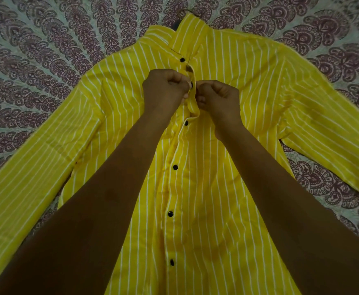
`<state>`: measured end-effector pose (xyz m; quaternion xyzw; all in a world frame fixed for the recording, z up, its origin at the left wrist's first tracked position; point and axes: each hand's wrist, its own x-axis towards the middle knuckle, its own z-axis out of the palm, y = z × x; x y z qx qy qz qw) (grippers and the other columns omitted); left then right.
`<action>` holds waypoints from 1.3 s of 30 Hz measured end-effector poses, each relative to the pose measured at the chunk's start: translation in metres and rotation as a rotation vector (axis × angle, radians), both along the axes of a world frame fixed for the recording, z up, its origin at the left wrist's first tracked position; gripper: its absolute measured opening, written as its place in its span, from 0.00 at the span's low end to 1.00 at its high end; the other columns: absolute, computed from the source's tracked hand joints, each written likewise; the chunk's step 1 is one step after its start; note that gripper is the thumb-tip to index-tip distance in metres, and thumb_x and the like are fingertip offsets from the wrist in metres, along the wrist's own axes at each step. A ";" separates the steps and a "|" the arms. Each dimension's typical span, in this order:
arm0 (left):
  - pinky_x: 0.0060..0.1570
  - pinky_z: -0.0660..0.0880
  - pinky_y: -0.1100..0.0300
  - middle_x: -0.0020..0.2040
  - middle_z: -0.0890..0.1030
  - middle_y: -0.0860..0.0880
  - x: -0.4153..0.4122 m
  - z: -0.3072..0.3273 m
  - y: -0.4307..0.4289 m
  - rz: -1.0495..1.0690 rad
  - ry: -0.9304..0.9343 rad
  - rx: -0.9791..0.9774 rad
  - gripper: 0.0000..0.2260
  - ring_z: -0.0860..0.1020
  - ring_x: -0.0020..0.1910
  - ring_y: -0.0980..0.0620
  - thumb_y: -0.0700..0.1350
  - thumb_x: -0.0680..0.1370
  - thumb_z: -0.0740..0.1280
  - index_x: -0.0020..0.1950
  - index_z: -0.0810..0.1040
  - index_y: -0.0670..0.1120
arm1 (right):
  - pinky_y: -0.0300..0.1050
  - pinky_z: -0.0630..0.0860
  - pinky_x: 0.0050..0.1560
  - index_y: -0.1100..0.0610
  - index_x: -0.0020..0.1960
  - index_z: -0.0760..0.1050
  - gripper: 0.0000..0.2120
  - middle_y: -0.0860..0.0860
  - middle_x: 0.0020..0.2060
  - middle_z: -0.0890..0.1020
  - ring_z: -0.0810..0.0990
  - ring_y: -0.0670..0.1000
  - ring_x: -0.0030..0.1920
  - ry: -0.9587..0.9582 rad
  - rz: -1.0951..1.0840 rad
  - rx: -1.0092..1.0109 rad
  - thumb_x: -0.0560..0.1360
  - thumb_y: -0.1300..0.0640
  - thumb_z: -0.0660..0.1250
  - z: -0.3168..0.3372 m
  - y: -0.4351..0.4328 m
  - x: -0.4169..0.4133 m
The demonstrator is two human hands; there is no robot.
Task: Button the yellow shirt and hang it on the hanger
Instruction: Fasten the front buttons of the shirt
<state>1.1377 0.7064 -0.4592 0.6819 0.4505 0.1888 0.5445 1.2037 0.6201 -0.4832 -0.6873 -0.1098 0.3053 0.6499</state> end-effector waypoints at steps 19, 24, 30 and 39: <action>0.40 0.78 0.60 0.35 0.78 0.46 0.009 0.001 -0.004 0.153 -0.093 -0.399 0.08 0.78 0.34 0.52 0.36 0.74 0.67 0.35 0.77 0.44 | 0.57 0.77 0.41 0.60 0.44 0.78 0.06 0.54 0.37 0.84 0.82 0.52 0.38 -0.622 -0.073 -0.216 0.70 0.57 0.68 -0.012 0.007 -0.016; 0.34 0.76 0.66 0.35 0.77 0.48 0.007 0.000 -0.003 0.136 -0.078 -0.459 0.08 0.75 0.34 0.55 0.37 0.76 0.65 0.38 0.76 0.45 | 0.53 0.79 0.41 0.61 0.45 0.78 0.04 0.53 0.37 0.83 0.82 0.50 0.38 -0.519 -0.084 -0.151 0.71 0.61 0.68 -0.011 0.005 -0.019; 0.36 0.74 0.64 0.32 0.75 0.49 -0.001 -0.014 0.005 -0.041 -0.087 -0.176 0.08 0.74 0.33 0.55 0.39 0.76 0.66 0.37 0.76 0.47 | 0.50 0.79 0.40 0.58 0.37 0.78 0.02 0.55 0.33 0.81 0.81 0.53 0.35 -0.206 -0.031 -0.089 0.69 0.62 0.68 -0.006 0.007 -0.005; 0.39 0.69 0.63 0.40 0.79 0.48 -0.005 -0.020 0.007 -0.246 -0.032 0.433 0.09 0.73 0.35 0.61 0.42 0.75 0.63 0.47 0.77 0.37 | 0.39 0.69 0.37 0.57 0.35 0.73 0.11 0.53 0.31 0.73 0.71 0.48 0.33 0.311 0.167 -0.096 0.75 0.66 0.61 0.018 0.008 0.009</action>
